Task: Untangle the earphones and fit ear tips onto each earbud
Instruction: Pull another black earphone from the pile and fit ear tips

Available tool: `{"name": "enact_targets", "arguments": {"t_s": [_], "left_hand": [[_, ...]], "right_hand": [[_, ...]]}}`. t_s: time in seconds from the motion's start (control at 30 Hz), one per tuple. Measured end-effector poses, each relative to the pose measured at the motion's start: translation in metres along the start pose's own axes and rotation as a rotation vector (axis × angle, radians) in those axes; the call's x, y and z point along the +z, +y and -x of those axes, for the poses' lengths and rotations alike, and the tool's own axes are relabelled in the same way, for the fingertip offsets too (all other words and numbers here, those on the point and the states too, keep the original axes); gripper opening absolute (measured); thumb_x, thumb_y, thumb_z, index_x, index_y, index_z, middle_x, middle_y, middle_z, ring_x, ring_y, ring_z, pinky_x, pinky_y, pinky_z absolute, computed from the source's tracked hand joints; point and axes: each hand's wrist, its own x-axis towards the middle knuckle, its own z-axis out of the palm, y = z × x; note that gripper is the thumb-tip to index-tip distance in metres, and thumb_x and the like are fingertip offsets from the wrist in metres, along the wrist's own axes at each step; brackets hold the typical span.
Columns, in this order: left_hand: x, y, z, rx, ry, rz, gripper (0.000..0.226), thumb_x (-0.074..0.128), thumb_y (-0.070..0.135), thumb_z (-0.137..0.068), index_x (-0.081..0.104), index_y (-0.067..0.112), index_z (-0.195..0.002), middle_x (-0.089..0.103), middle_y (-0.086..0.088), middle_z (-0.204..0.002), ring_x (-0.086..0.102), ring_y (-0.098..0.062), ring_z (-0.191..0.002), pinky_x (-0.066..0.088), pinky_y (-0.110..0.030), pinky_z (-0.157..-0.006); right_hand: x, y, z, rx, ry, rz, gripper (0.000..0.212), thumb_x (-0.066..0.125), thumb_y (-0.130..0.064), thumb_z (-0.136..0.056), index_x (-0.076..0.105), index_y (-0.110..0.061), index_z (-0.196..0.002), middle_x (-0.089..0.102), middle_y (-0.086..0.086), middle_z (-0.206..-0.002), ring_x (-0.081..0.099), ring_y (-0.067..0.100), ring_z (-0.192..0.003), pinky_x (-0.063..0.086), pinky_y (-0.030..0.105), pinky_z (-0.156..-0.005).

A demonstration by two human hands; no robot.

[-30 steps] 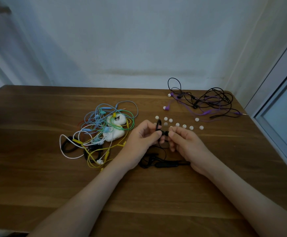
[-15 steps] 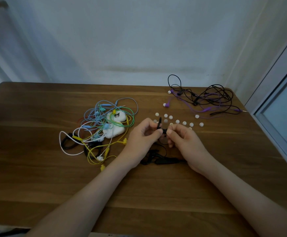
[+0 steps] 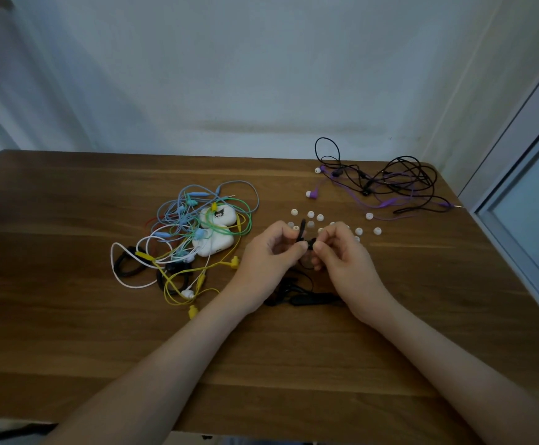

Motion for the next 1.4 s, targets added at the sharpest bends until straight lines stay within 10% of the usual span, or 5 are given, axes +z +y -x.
{"name": "enact_targets", "arguments": {"t_s": [0.77, 0.97, 1.13, 1.4], "left_hand": [[-0.002, 0.012, -0.002, -0.151, 0.02, 0.207, 0.019, 0.059, 0.009, -0.092, 0.063, 0.006, -0.11, 0.069, -0.009, -0.093, 0.064, -0.02, -0.084, 0.055, -0.038, -0.087], [-0.01, 0.021, -0.008, -0.13, 0.198, 0.293, 0.018, 0.046, 0.009, -0.099, 0.064, 0.006, -0.102, 0.07, -0.007, -0.082, 0.064, -0.012, -0.071, 0.054, -0.021, -0.066], [-0.013, 0.023, -0.003, -0.118, 0.148, 0.283, 0.024, 0.041, 0.009, -0.101, 0.065, 0.012, -0.097, 0.068, -0.007, -0.088, 0.063, -0.012, -0.076, 0.055, -0.022, -0.071], [-0.012, 0.029, 0.0, -0.122, 0.172, 0.279, 0.024, 0.043, 0.005, -0.099, 0.066, 0.009, -0.097, 0.07, -0.009, -0.086, 0.061, -0.011, -0.07, 0.053, -0.022, -0.066]], "right_hand": [[-0.008, -0.004, -0.004, -0.032, -0.024, -0.124, 0.016, 0.052, -0.002, -0.094, 0.06, -0.015, -0.096, 0.062, 0.0, -0.086, 0.059, 0.002, -0.071, 0.05, 0.017, -0.064], [-0.014, 0.004, -0.016, -0.038, 0.081, 0.38, 0.026, 0.047, -0.013, -0.098, 0.055, -0.024, -0.12, 0.057, -0.011, -0.106, 0.053, -0.003, -0.092, 0.042, 0.009, -0.077], [-0.009, 0.013, -0.019, -0.158, -0.06, 0.779, 0.037, 0.047, -0.013, -0.097, 0.054, -0.022, -0.132, 0.056, -0.003, -0.128, 0.041, 0.016, -0.12, 0.027, 0.028, -0.101], [-0.009, 0.015, -0.018, -0.186, 0.009, 0.708, 0.011, 0.059, -0.009, -0.09, 0.065, -0.015, -0.096, 0.047, -0.012, -0.091, 0.051, 0.015, -0.097, 0.045, 0.037, -0.092]]}}
